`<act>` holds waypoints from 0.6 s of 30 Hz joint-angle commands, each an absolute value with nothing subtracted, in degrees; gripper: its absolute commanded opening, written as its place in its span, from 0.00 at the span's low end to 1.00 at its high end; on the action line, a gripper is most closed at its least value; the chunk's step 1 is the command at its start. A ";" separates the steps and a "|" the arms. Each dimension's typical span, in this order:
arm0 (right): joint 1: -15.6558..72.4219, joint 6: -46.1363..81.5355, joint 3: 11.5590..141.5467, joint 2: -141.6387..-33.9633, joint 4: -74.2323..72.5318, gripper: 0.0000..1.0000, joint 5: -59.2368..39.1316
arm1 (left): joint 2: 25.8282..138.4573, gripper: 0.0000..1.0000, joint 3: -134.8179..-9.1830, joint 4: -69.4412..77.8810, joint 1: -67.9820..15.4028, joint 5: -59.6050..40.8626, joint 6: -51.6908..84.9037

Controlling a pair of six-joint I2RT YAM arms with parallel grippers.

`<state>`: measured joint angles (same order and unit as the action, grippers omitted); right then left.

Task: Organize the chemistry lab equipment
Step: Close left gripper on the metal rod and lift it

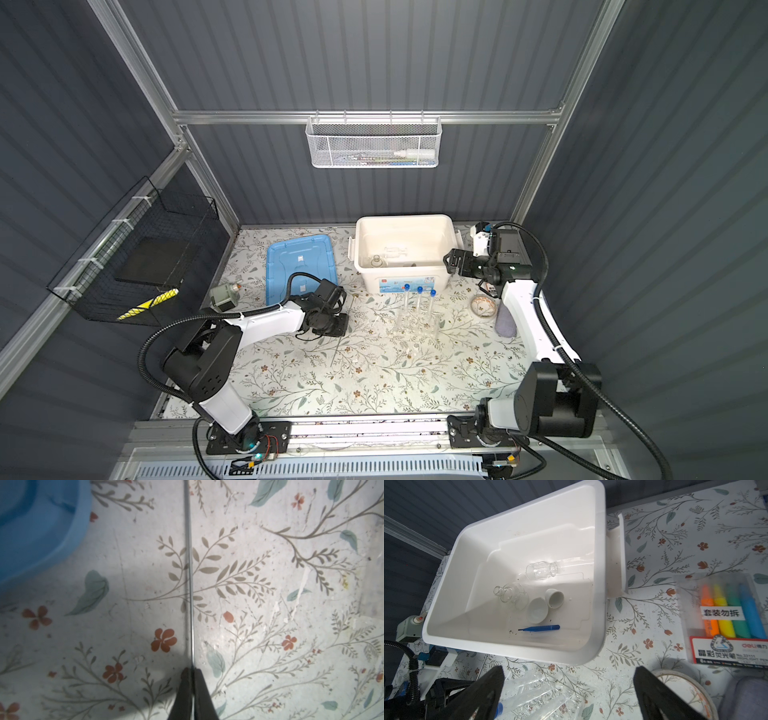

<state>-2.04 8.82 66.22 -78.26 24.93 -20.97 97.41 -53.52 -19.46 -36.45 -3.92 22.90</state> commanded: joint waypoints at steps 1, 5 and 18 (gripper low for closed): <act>-1.85 8.73 65.57 -76.73 25.52 0.99 -20.83 | 99.86 0.00 -51.88 -23.60 -36.90 -5.87 22.34; -1.85 8.31 65.41 -76.14 25.76 0.99 -21.46 | 97.93 0.00 -51.68 -21.78 -36.97 -7.79 23.05; -1.76 8.49 66.64 -75.85 25.17 0.96 -26.08 | 85.11 0.00 -53.90 -23.58 -36.92 -3.44 27.63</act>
<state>-2.04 8.60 65.78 -75.90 24.99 -24.45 87.57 -52.75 -21.21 -36.47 -5.45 25.96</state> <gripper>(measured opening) 0.964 0.046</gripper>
